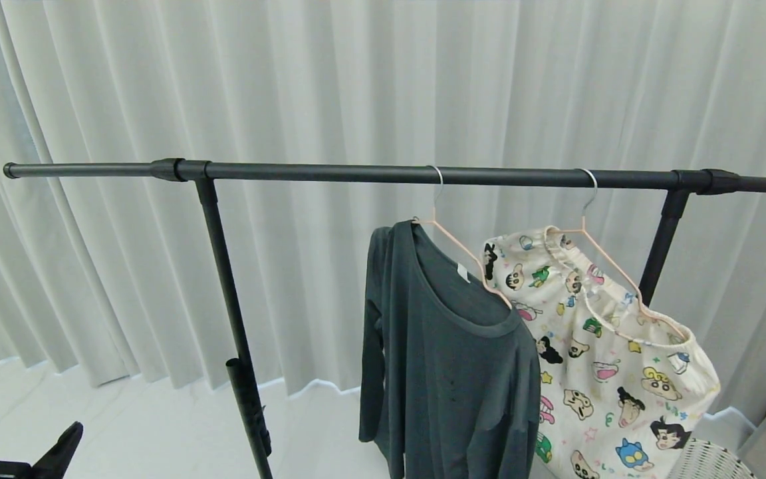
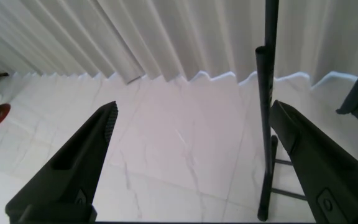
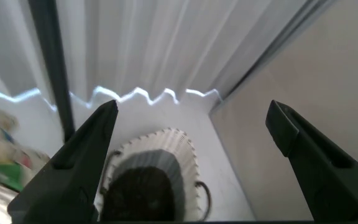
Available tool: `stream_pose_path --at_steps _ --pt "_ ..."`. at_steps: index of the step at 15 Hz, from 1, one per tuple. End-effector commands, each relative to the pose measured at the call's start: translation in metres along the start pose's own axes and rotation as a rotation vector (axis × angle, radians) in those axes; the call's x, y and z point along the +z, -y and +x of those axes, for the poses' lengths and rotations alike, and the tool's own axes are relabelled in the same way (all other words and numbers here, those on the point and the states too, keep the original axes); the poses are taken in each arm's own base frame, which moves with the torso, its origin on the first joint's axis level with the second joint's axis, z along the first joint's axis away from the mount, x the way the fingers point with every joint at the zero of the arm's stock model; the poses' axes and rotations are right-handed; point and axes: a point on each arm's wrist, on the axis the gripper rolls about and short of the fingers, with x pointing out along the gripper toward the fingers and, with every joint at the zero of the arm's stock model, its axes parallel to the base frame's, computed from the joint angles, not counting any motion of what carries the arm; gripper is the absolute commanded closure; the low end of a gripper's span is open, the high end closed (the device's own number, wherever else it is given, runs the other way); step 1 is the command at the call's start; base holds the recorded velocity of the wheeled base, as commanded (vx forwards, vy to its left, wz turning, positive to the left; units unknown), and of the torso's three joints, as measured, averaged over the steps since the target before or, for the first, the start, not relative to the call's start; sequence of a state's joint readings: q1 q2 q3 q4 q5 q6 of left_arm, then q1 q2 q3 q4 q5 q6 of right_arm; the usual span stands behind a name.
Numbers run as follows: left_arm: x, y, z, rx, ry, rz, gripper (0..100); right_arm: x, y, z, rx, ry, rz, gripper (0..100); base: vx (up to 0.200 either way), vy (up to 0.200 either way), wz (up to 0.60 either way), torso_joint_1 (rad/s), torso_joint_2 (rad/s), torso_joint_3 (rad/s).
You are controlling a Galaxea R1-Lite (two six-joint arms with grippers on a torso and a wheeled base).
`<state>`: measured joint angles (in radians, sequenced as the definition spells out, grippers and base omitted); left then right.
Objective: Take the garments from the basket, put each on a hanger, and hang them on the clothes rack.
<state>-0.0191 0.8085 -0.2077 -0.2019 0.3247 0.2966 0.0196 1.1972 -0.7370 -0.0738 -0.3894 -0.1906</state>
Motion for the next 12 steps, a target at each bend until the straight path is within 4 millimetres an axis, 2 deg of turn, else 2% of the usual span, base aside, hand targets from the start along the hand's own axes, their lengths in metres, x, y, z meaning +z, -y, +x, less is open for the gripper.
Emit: stream_pose_path --at_steps 1,4,8,10,12 --pt "-0.009 0.000 -0.007 0.008 0.023 -0.006 0 -0.011 0.001 -0.006 -0.007 0.005 -0.015 0 -0.200 0.000 0.00 0.002 0.01 0.002" --pt "-0.028 0.004 -0.013 0.008 0.023 -0.003 0 -0.029 0.001 -0.011 -0.012 0.008 -0.023 0 -0.200 0.000 0.00 -0.004 0.00 0.005" --pt "-0.049 0.008 -0.019 0.009 0.026 -0.002 0 -0.055 0.010 -0.026 -0.088 -0.018 -0.033 0 -0.200 0.000 0.00 -0.001 0.00 0.001" --pt "-0.059 0.010 -0.022 0.016 0.037 -0.007 0 -0.073 0.012 -0.035 -0.107 -0.035 -0.031 0 -0.200 0.000 0.00 -0.002 0.00 0.002" --pt "-0.072 0.010 -0.032 0.040 0.048 -0.014 0 -0.100 0.012 -0.048 -0.145 -0.058 -0.037 0 -0.200 0.000 0.00 0.000 0.00 0.002"
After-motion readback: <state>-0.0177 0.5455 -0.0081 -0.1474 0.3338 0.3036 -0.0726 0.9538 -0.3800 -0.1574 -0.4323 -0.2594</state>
